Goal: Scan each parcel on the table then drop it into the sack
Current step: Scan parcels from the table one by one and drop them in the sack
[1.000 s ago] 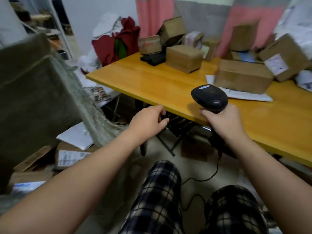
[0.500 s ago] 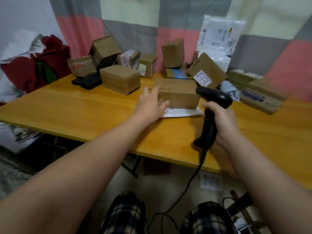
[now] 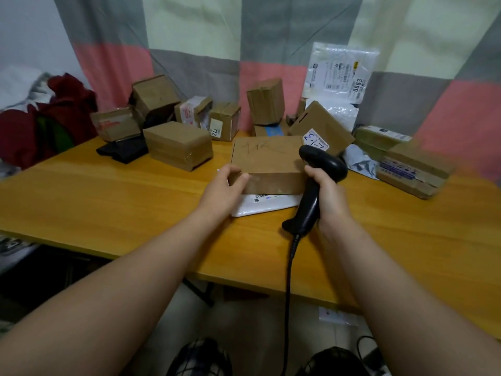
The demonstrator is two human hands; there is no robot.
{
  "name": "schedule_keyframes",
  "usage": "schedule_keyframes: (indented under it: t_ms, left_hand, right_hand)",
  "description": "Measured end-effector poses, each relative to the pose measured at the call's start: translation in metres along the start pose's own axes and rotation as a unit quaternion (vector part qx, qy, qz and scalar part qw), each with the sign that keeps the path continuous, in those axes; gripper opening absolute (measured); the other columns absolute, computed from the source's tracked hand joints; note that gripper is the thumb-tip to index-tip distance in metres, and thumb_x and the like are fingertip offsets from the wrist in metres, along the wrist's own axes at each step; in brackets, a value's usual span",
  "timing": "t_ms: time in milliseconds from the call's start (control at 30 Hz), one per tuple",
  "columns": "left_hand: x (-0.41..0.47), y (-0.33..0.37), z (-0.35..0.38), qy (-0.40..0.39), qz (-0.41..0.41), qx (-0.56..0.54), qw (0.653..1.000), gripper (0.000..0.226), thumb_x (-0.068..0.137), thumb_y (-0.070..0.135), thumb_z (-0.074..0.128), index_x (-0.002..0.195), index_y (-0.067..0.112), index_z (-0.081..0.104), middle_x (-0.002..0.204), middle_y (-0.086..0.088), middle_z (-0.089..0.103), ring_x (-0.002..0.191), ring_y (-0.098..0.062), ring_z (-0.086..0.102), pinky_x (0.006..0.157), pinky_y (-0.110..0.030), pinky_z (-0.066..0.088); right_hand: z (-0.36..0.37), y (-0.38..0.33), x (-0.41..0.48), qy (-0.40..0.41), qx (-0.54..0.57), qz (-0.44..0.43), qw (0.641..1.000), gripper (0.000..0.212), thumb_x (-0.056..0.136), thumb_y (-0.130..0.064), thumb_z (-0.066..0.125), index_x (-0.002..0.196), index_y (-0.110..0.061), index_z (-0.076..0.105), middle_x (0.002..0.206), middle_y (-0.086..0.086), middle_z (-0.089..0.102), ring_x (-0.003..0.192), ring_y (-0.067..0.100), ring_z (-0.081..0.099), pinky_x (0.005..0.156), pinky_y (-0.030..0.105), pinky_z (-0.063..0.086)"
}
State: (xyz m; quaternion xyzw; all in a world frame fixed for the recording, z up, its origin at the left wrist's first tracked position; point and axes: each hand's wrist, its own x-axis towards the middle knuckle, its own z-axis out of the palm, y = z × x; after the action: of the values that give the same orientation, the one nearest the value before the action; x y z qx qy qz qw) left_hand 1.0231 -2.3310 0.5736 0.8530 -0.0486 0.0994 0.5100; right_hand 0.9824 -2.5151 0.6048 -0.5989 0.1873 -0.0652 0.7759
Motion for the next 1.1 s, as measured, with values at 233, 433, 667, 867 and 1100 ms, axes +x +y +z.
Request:
schedule_keyframes:
  t_ms: [233, 433, 667, 867, 1100]
  left_hand:
    - [-0.032, 0.015, -0.042, 0.065, 0.077, -0.073, 0.992, 0.069, 0.085, 0.029, 0.071, 0.144, 0.023, 0.034, 0.137, 0.007, 0.044, 0.120, -0.003, 0.040, 0.081, 0.002, 0.036]
    - [-0.072, 0.019, -0.087, 0.075, 0.115, -0.043, 0.990, 0.081, 0.082, 0.024, 0.075, 0.147, 0.027, 0.026, 0.146, 0.003, 0.032, 0.128, -0.006, 0.037, 0.103, -0.019, 0.036]
    - [-0.117, 0.014, -0.147, 0.098, 0.046, -0.081, 0.991, 0.071, 0.087, 0.011, 0.068, 0.145, 0.021, 0.030, 0.128, 0.013, 0.046, 0.113, -0.009, 0.053, 0.079, -0.011, 0.048]
    - [-0.136, 0.002, -0.176, 0.017, 0.034, -0.075, 0.996, 0.089, 0.081, 0.018, 0.073, 0.145, 0.050, 0.021, 0.141, 0.009, 0.036, 0.124, -0.009, 0.044, 0.092, -0.023, 0.047]
    - [-0.122, 0.029, -0.192, 0.058, 0.108, 0.122, 0.985, 0.080, 0.084, 0.013, 0.070, 0.148, 0.036, 0.027, 0.127, 0.001, 0.033, 0.116, -0.009, 0.039, 0.089, -0.007, 0.032]
  right_hand:
    - [0.001, -0.006, -0.035, -0.042, 0.047, -0.081, 0.995, 0.027, 0.078, -0.030, 0.075, 0.099, -0.015, 0.069, 0.093, 0.003, 0.071, 0.094, 0.023, 0.067, 0.083, 0.036, 0.051]
    - [0.018, -0.011, -0.082, -0.126, 0.097, -0.138, 0.978, 0.018, 0.082, -0.016, 0.071, 0.100, -0.013, 0.068, 0.087, 0.003, 0.075, 0.085, 0.019, 0.072, 0.072, 0.032, 0.057]
    - [0.051, -0.001, -0.126, -0.197, 0.062, -0.154, 0.966, 0.013, 0.083, -0.010, 0.070, 0.091, -0.020, 0.067, 0.077, -0.004, 0.074, 0.075, 0.010, 0.072, 0.065, 0.024, 0.057]
    - [0.069, 0.028, -0.147, -0.233, 0.038, -0.098, 0.967, 0.018, 0.083, -0.009, 0.071, 0.093, -0.023, 0.064, 0.069, -0.010, 0.073, 0.066, 0.003, 0.070, 0.054, 0.018, 0.053]
    - [0.077, 0.034, -0.147, -0.204, 0.080, -0.008, 0.976, 0.019, 0.083, -0.016, 0.072, 0.102, -0.015, 0.066, 0.073, 0.004, 0.073, 0.065, 0.019, 0.070, 0.058, 0.030, 0.054]
